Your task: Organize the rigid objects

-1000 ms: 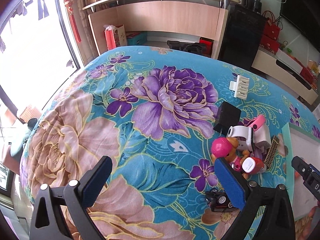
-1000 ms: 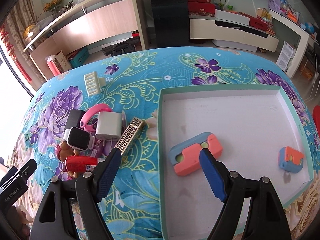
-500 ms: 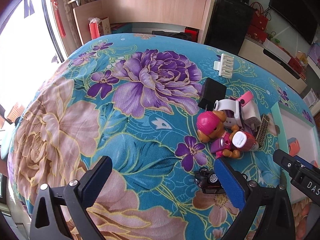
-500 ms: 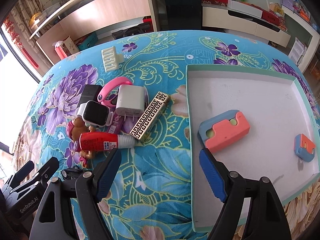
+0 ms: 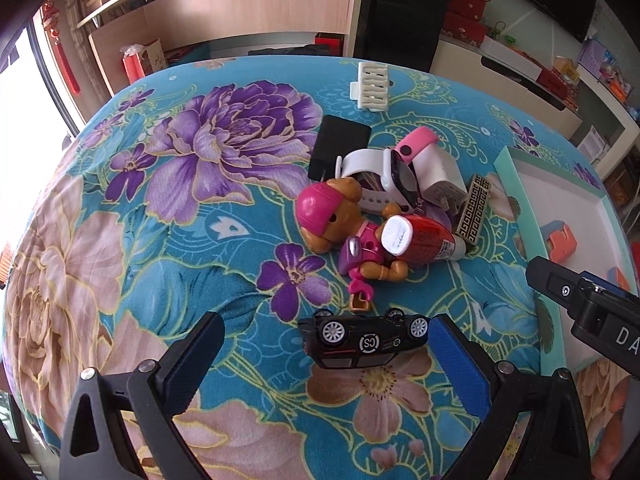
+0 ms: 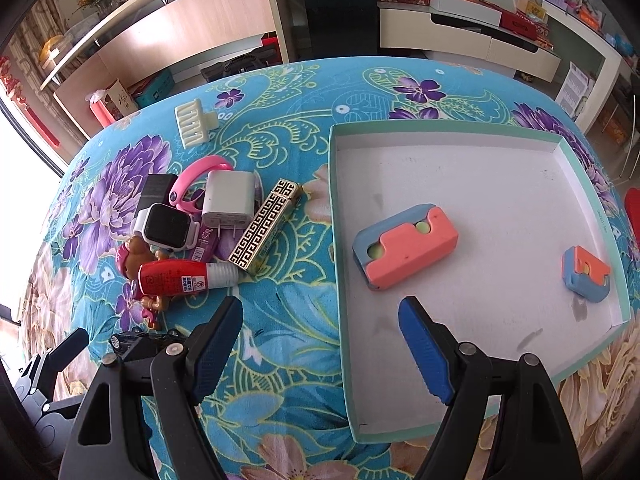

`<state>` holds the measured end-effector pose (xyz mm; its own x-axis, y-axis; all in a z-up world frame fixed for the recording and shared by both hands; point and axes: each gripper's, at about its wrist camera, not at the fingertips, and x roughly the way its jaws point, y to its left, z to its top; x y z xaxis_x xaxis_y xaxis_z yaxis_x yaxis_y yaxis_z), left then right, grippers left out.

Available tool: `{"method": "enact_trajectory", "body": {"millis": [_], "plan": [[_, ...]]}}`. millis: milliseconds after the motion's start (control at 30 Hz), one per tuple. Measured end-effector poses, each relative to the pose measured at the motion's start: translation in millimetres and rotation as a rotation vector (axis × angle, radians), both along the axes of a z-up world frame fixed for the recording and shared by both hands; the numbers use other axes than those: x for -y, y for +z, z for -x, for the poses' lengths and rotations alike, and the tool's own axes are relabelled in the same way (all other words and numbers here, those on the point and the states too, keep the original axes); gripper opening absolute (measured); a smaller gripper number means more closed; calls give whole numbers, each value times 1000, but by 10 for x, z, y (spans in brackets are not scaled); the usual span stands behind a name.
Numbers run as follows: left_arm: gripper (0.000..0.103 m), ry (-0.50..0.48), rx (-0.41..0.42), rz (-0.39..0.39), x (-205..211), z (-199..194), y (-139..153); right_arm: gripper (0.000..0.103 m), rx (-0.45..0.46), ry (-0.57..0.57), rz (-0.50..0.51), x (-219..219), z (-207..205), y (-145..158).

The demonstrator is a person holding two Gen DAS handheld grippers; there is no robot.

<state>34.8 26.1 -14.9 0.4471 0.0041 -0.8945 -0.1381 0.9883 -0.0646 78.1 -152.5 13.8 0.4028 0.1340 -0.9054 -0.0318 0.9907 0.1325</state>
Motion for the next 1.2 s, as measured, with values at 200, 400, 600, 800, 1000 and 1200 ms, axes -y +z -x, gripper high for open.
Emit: {"method": "enact_trajectory", "body": {"millis": [200,400,600,800,1000,1200], "plan": [[103,-34,-18,-22,147,-37,-67,81,-10,-2,1,-5,-9,-37],[94,-48,-23,-30,189,-46,-89,81,-14,-6,-2,2,-9,-50],[84,-54,-25,-32,194,-43,-98,81,-19,-8,1,-4,-18,-64],[79,-69,-5,-24,199,-31,-53,81,-13,-1,4,-26,-16,-62],[78,-7,39,-22,-10,16,81,81,30,46,-4,-135,-1,-19],[66,89,54,-19,-329,72,119,81,57,135,-71,-337,-7,-30]]}}
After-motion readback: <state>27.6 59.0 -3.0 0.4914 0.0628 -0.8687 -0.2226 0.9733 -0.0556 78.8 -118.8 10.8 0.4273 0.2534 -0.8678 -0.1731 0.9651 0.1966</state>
